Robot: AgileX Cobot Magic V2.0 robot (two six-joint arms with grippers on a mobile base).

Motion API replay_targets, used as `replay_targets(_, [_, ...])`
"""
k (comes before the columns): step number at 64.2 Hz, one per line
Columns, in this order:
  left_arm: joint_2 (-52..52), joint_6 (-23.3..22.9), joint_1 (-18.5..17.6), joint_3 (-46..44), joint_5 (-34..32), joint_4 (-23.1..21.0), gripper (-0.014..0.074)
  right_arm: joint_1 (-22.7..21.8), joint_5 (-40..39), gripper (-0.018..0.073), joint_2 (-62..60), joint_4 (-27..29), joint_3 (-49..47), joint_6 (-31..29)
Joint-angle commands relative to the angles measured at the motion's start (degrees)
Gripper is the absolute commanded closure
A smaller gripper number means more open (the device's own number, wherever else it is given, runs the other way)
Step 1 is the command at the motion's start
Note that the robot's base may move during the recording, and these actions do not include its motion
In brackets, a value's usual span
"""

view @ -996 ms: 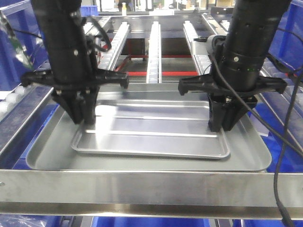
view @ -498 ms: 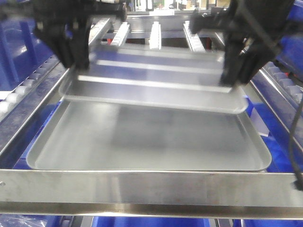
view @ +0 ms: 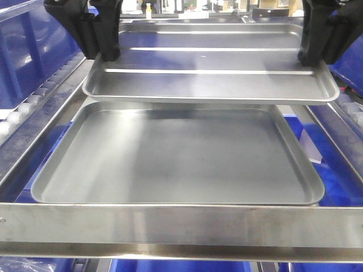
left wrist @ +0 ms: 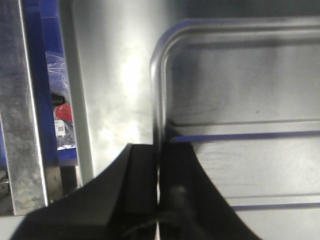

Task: Grab silver tray and place in blue box
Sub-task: 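Lift the small silver tray with both grippers off the larger tray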

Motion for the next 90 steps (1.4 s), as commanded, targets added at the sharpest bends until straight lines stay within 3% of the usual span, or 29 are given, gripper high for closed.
replay_targets(1, [-2.8, 1.2, -0.7, -1.7, 0.6, 2.1, 0.0694, 0.0, -3.0, 0.05, -2.4, -3.2, -1.7, -0.5])
replay_targets(90, [-2.6, 1.2, -0.7, -1.7, 0.7, 2.1, 0.0701, 0.0, -0.8, 0.05, -2.4, -3.2, -1.7, -0.5])
